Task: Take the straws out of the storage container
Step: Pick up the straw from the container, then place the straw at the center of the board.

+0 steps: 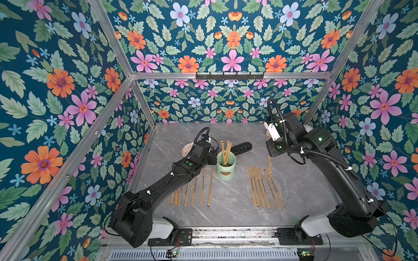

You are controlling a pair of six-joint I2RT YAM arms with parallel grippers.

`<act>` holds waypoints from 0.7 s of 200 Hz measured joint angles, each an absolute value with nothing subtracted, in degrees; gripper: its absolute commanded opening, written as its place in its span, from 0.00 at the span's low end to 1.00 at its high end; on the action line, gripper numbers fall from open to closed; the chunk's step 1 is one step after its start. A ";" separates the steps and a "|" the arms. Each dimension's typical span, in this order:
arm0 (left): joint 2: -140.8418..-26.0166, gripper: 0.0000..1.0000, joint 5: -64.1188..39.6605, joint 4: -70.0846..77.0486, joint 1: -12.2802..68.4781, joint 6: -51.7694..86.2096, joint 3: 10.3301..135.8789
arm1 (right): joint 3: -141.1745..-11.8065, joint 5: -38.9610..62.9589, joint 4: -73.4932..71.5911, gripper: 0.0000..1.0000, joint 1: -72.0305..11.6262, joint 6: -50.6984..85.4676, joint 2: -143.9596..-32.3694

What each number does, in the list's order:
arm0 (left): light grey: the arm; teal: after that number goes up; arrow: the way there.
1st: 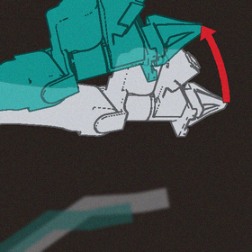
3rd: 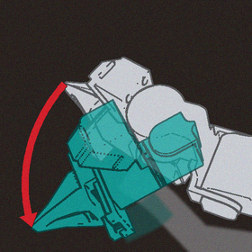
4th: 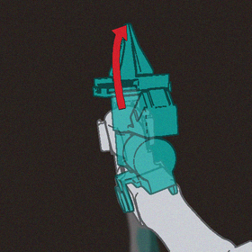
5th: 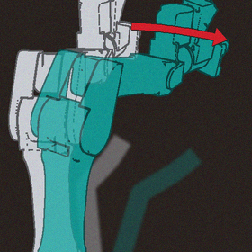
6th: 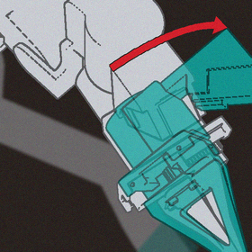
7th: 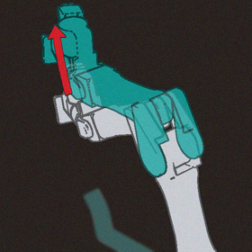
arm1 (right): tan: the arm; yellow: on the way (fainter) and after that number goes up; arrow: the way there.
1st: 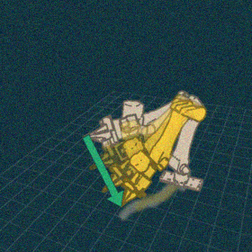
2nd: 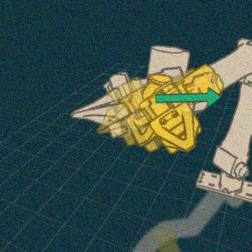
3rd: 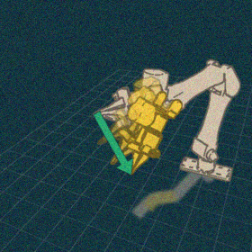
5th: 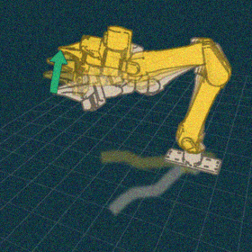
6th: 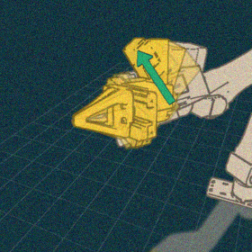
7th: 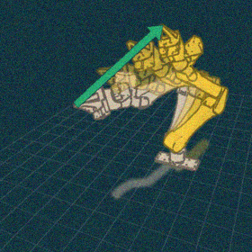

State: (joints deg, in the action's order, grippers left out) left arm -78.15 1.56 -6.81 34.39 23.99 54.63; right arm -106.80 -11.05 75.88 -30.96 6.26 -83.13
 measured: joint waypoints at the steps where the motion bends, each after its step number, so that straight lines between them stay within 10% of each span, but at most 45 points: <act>1: -78.15 0.45 1.56 -6.79 34.39 23.99 54.65 | -106.59 -11.05 75.99 0.04 -30.72 6.31 -83.13; 140: -77.71 0.44 1.45 -6.09 34.46 23.79 53.82 | -83.57 -6.15 76.53 0.04 -15.64 9.04 -101.58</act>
